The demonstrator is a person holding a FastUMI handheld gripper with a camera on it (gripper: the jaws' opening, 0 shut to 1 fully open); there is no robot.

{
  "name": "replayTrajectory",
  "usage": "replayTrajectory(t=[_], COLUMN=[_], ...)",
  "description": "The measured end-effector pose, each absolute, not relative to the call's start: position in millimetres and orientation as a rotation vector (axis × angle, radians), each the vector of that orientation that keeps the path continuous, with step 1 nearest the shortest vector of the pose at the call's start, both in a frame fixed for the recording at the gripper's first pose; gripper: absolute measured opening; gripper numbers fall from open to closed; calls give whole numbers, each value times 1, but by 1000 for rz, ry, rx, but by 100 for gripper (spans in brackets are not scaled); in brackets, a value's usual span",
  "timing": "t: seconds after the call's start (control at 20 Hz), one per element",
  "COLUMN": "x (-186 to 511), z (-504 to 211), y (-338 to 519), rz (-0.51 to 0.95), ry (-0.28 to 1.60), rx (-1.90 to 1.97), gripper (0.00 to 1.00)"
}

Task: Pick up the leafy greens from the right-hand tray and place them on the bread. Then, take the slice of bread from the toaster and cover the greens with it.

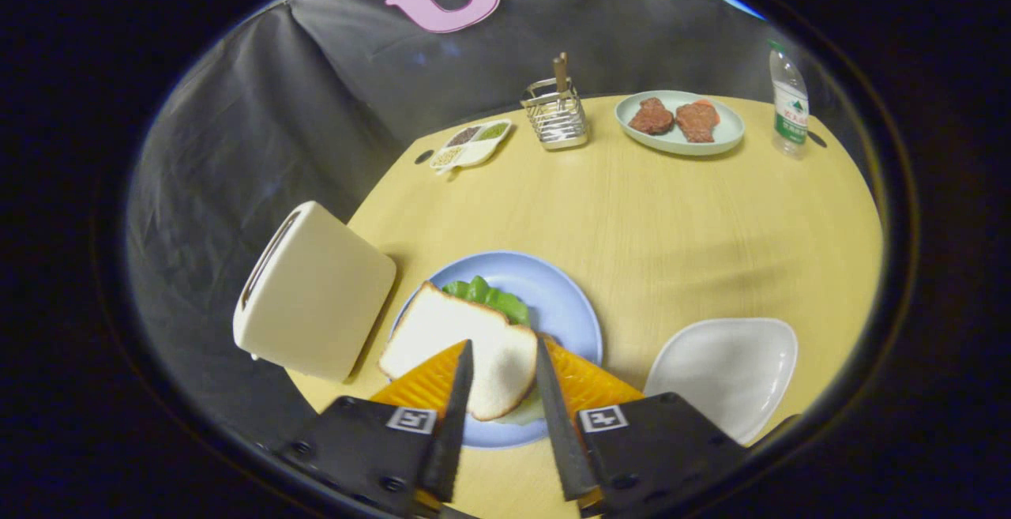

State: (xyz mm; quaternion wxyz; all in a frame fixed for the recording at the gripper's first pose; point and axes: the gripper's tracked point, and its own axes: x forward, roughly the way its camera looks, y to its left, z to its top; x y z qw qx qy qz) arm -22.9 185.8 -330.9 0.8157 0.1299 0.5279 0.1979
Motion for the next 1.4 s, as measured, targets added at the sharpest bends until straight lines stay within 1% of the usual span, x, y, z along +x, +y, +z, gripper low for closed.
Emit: replayTrajectory(t=[0.25, 0.45, 0.65, 0.85, 1.05, 1.2, 1.25, 1.4], x=[-12, -5, 8, 13, 5, -3, -6, -16], z=[-292, -240, -180, -131, -94, -53, -43, -36], y=[174, 155, 131, 113, 98, 94, 91, 96], rz=[414, 371, 266, 195, 136, 118, 101, 77], ry=[968, 801, 600, 453, 349, 192, 161, 146], rx=[246, 183, 140, 133, 93, 60, 38, 10], gripper=[100, 100, 100, 100, 100, 100, 100, 100])
